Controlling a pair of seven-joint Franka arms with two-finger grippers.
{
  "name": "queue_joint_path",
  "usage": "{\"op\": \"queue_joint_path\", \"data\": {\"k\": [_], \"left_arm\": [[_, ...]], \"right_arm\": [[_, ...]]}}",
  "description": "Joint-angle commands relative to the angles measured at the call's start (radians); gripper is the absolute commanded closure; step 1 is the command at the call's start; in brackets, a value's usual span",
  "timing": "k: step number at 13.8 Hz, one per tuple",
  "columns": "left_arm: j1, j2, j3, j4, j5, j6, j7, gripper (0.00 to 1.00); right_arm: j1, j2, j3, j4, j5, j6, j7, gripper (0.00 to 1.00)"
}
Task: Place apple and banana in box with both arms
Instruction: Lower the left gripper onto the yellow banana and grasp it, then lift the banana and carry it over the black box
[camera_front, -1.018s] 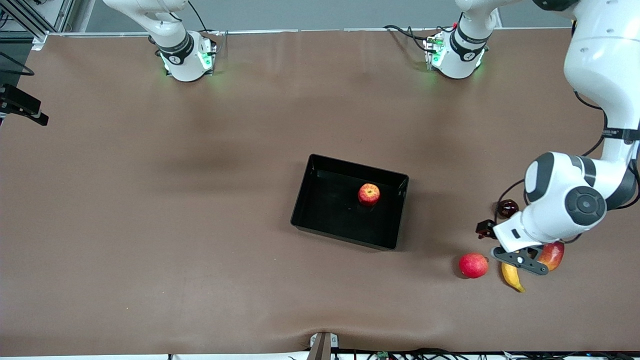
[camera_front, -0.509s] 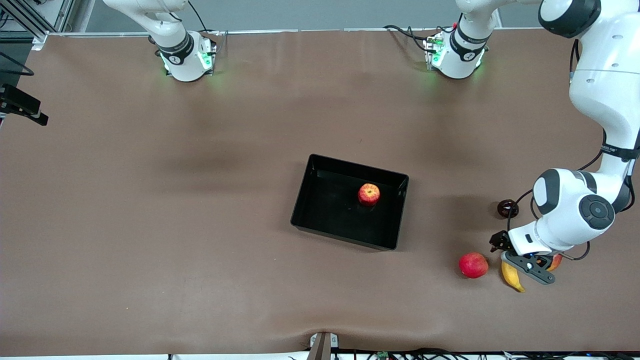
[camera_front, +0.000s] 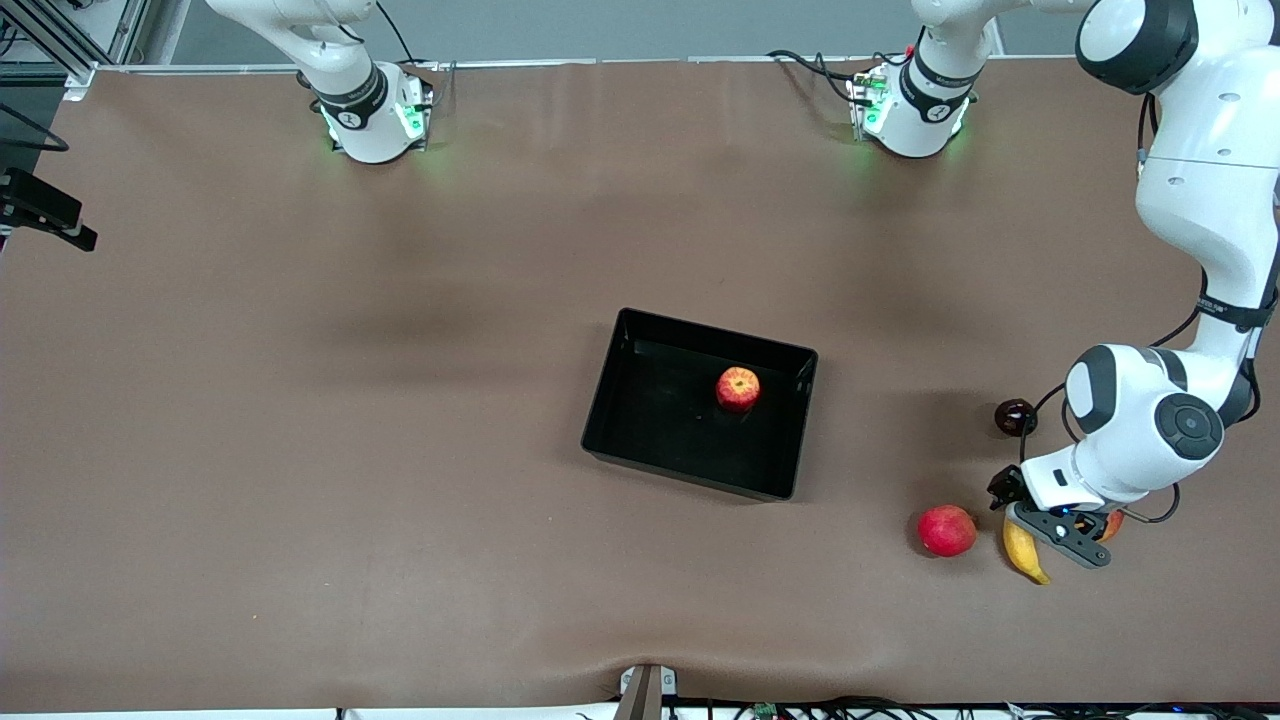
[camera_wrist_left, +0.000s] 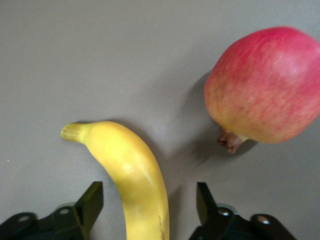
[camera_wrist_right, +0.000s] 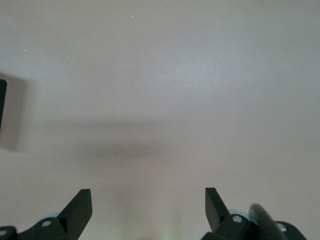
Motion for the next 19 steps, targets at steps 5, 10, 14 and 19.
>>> {"op": "queue_joint_path", "data": {"k": [5, 10, 14, 19], "left_arm": [[0.007, -0.018, 0.005, -0.019, 0.025, 0.003, 0.009, 0.96], [0.007, -0.185, -0.05, -0.01, 0.002, -0.299, -0.002, 1.0], [-0.007, -0.302, -0.114, -0.011, -0.11, -0.452, -0.12, 1.0], [-0.039, -0.365, -0.281, -0.019, -0.104, -0.566, -0.374, 1.0]], "right_arm": [[-0.021, 0.001, 0.02, 0.007, -0.002, -0.01, 0.015, 0.0], [-0.021, 0.001, 0.02, 0.005, -0.002, -0.01, 0.015, 0.0], [-0.021, 0.001, 0.02, 0.005, -0.002, -0.01, 0.015, 0.0], [-0.023, 0.001, 0.02, 0.005, -0.002, -0.01, 0.015, 0.0]]}}
